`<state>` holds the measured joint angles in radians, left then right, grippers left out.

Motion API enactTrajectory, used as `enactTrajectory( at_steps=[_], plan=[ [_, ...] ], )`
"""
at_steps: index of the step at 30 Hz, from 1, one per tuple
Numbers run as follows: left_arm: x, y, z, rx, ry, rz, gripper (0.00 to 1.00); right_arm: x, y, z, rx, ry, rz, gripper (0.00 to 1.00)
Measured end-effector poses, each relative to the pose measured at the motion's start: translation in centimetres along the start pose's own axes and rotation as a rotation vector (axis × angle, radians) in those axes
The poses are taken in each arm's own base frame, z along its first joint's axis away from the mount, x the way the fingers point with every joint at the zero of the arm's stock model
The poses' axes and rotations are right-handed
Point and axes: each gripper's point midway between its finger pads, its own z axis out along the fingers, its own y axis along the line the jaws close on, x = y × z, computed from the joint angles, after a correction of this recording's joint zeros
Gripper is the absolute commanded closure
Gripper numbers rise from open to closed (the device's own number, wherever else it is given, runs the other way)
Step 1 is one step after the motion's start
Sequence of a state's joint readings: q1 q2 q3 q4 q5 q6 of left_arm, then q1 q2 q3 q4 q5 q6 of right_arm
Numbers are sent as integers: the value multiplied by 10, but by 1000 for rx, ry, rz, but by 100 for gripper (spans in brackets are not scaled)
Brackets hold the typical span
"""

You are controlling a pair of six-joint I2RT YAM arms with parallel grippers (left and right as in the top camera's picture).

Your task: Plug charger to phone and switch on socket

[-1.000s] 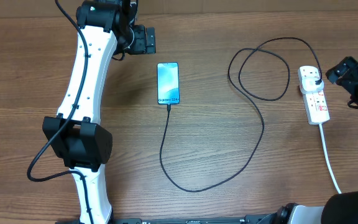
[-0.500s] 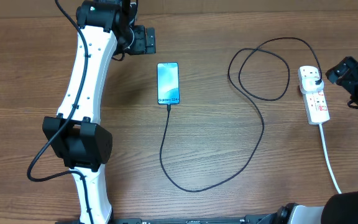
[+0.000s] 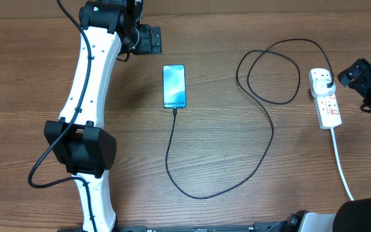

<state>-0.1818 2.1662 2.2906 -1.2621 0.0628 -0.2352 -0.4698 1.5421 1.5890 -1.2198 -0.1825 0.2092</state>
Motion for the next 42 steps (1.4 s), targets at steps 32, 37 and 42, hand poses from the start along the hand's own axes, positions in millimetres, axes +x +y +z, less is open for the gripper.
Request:
enactTrajectory(
  at_steps=[32,37,42],
  plan=[
    [99,76,-56,13,-589,-64,0,0,0,0,3,-1,0,0],
    [107,75,-76,50,-784,-48,0,0,0,0,3,-1,0,0],
    [119,74,-91,81,-914,-34,0,0,-1,0,4,-2,0,0]
  ],
)
